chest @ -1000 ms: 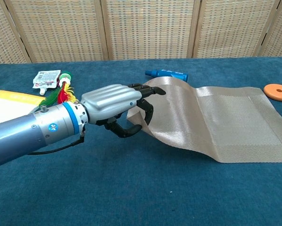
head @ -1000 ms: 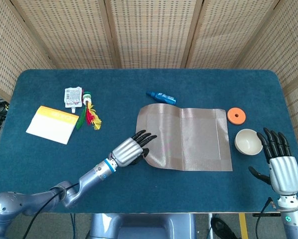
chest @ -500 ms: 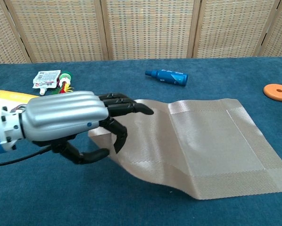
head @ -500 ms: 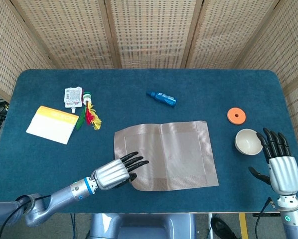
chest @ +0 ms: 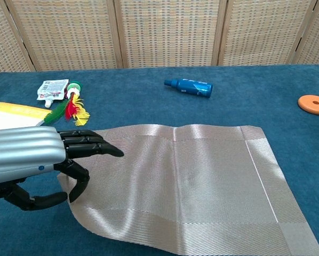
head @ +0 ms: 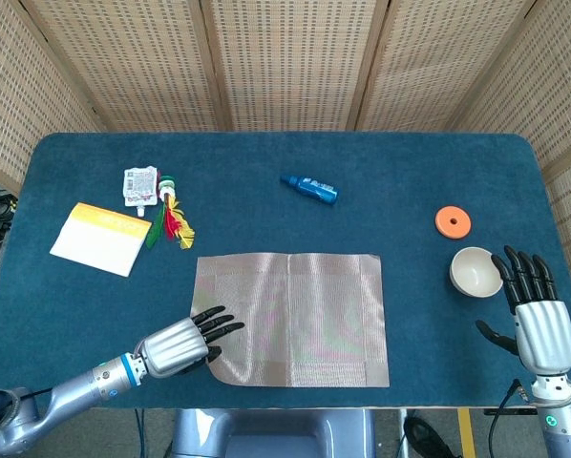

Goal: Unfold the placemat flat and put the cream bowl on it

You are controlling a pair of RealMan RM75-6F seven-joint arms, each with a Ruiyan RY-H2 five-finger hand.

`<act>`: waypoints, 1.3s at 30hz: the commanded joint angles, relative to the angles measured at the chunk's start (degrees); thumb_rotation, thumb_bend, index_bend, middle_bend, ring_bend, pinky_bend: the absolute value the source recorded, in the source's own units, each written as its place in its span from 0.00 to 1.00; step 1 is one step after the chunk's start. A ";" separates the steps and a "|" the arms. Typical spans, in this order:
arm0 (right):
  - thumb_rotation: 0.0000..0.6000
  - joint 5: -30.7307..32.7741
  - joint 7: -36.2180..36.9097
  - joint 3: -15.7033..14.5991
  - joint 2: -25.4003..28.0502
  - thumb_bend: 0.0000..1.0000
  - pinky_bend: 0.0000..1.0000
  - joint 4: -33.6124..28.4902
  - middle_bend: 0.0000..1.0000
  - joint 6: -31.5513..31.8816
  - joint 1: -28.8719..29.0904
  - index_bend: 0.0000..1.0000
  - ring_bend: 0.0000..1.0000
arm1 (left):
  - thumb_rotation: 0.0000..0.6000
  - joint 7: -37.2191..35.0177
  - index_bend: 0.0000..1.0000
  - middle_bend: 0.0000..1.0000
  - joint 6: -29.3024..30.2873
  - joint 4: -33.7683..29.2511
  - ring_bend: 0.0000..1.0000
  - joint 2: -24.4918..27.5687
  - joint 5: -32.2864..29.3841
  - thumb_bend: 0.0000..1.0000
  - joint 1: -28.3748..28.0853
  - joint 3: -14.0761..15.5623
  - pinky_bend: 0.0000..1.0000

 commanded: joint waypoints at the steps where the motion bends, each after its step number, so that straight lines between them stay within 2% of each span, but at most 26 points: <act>1: 1.00 0.02 0.03 0.03 0.04 0.00 0.00 -0.05 0.00 -0.03 -0.03 0.02 0.00 | 1.00 -0.41 0.81 0.00 0.49 1.06 0.00 -0.28 -0.04 0.67 1.16 0.33 0.00; 6: 1.00 -0.17 0.08 0.07 0.07 0.00 0.00 -0.11 0.00 0.02 -0.07 0.02 0.00 | 1.00 -0.12 0.82 0.00 0.45 1.23 0.00 -0.36 0.77 0.67 2.08 0.80 0.00; 15: 1.00 -0.18 0.61 0.25 0.36 0.00 0.00 -0.26 0.00 0.11 -0.21 0.02 0.00 | 1.00 4.73 0.82 0.00 -0.98 -0.93 0.00 1.14 -0.65 0.66 4.15 0.46 0.00; 24: 1.00 -0.49 0.42 0.18 0.33 0.00 0.00 -0.44 0.00 0.08 -0.26 0.03 0.00 | 1.00 3.76 0.77 0.00 -2.22 -2.78 0.00 2.44 -0.01 0.61 4.80 1.35 0.00; 26: 1.00 -0.48 0.36 0.17 0.33 0.00 0.00 -0.44 0.00 0.03 -0.28 0.03 0.00 | 1.00 3.81 0.67 0.00 -2.51 -2.98 0.00 2.92 0.27 0.57 4.86 1.60 0.00; 27: 1.00 -0.48 0.30 0.17 0.31 0.00 0.00 -0.43 0.00 0.00 -0.28 0.03 0.00 | 1.00 4.16 0.54 0.00 -2.67 -3.07 0.00 3.20 0.24 0.49 4.94 1.63 0.00; 28: 1.00 -0.50 0.27 0.16 0.30 0.00 0.00 -0.44 0.00 -0.02 -0.28 0.03 0.00 | 1.00 4.57 0.47 0.00 -2.85 -3.20 0.00 3.51 0.07 0.44 5.06 1.59 0.00; 29: 1.00 -0.52 0.23 0.15 0.29 0.00 0.00 -0.44 0.00 -0.03 -0.29 0.03 0.00 | 1.00 4.97 0.25 0.00 -3.02 -3.58 0.00 3.98 -0.38 0.26 5.26 1.46 0.00; 30: 1.00 -0.54 0.14 0.13 0.26 0.00 0.00 -0.42 0.00 -0.08 -0.29 0.03 0.00 | 1.00 4.58 0.08 0.00 -3.18 -4.28 0.00 4.78 -1.30 0.11 5.53 1.38 0.00; 31: 1.00 -0.54 0.09 0.11 0.24 0.00 0.00 -0.42 0.00 -0.12 -0.29 0.03 0.00 | 1.00 4.03 0.00 0.00 -3.23 -5.03 0.00 5.54 -1.84 0.01 5.63 1.35 0.00; 39: 1.00 0.22 -0.10 0.40 0.12 0.00 0.00 -0.25 0.00 -0.56 -0.29 0.03 0.00 | 1.00 -12.63 0.00 0.00 4.65 -6.23 0.00 9.71 0.44 0.00 6.70 1.61 0.00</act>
